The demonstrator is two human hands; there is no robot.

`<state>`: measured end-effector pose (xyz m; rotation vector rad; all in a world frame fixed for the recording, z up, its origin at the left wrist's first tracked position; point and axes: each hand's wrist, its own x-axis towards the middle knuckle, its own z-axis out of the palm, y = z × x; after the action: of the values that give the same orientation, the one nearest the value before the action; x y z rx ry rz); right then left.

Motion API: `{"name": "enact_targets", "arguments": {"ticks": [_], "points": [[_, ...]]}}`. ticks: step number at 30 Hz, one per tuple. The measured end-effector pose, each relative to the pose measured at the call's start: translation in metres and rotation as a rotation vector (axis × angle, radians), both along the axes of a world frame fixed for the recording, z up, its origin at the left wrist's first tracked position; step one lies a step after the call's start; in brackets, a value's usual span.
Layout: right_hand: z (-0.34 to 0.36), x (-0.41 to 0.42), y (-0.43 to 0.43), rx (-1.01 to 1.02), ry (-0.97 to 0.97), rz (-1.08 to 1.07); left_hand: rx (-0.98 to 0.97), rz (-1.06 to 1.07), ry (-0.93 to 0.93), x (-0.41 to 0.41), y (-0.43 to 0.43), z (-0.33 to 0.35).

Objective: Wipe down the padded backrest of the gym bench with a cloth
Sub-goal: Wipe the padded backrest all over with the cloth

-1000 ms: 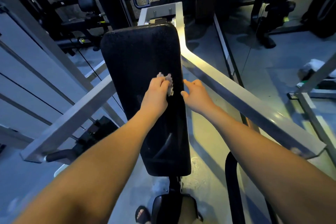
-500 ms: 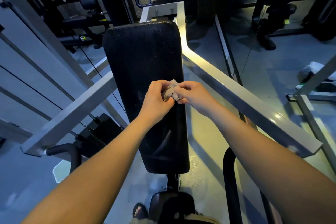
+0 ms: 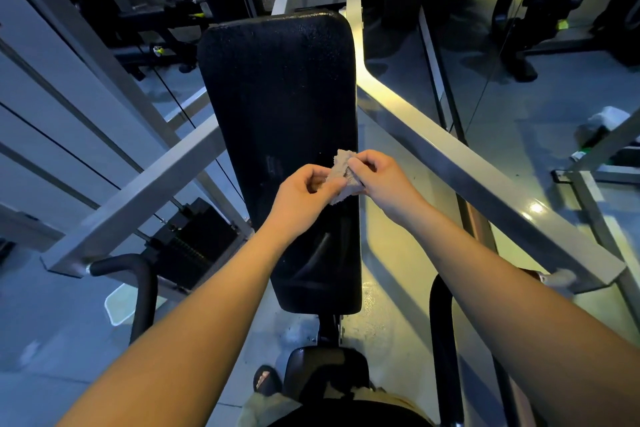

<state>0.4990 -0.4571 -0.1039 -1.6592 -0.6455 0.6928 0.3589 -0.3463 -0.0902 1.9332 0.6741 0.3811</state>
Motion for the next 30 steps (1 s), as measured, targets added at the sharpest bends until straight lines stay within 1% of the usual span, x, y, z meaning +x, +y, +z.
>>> {"name": "enact_targets", "arguments": {"ticks": [2,4,6,8,9,12,14,15,17,19,21,24,25,28,30], "points": [[0.000,-0.003,-0.001,-0.019,-0.054,0.002,0.041,0.033,0.012,0.000,-0.001,-0.001],[-0.004,-0.004,-0.003,-0.059,-0.101,-0.003,0.020,0.117,0.014,0.000,0.001,-0.004],[-0.007,-0.003,-0.005,-0.075,-0.063,-0.001,-0.120,0.210,-0.009,-0.002,0.002,-0.003],[-0.011,-0.005,-0.006,-0.073,0.031,-0.003,-0.282,0.245,-0.052,-0.002,0.001,-0.004],[-0.011,-0.008,-0.006,-0.077,0.062,-0.010,-0.330,0.250,-0.061,-0.002,-0.001,-0.005],[-0.009,-0.017,-0.002,-0.048,0.061,-0.109,-0.333,0.278,-0.055,0.002,-0.007,-0.005],[-0.006,-0.020,-0.005,-0.015,0.054,-0.119,-0.349,0.266,-0.068,0.003,-0.009,-0.001],[-0.005,-0.022,-0.009,-0.001,0.057,-0.078,-0.391,0.258,-0.086,0.002,-0.010,0.003],[-0.002,-0.024,-0.018,0.003,0.044,0.070,-0.508,0.234,-0.116,-0.001,-0.010,0.010],[-0.004,-0.026,-0.022,-0.007,0.015,0.201,-0.550,0.184,-0.093,-0.003,-0.008,0.013],[-0.007,-0.025,-0.021,-0.040,-0.035,0.225,-0.510,0.167,-0.023,-0.004,-0.006,0.012],[-0.006,-0.024,-0.021,-0.083,-0.127,0.178,-0.460,0.155,0.002,-0.008,-0.001,0.007],[-0.005,-0.025,-0.022,-0.081,-0.151,0.158,-0.410,0.117,0.025,-0.009,-0.001,0.007],[-0.006,-0.021,-0.023,-0.067,-0.201,0.088,-0.181,-0.019,0.143,-0.011,-0.002,0.007],[-0.004,-0.018,-0.021,-0.081,-0.254,0.057,-0.073,-0.053,0.144,-0.010,-0.003,0.009]]}}
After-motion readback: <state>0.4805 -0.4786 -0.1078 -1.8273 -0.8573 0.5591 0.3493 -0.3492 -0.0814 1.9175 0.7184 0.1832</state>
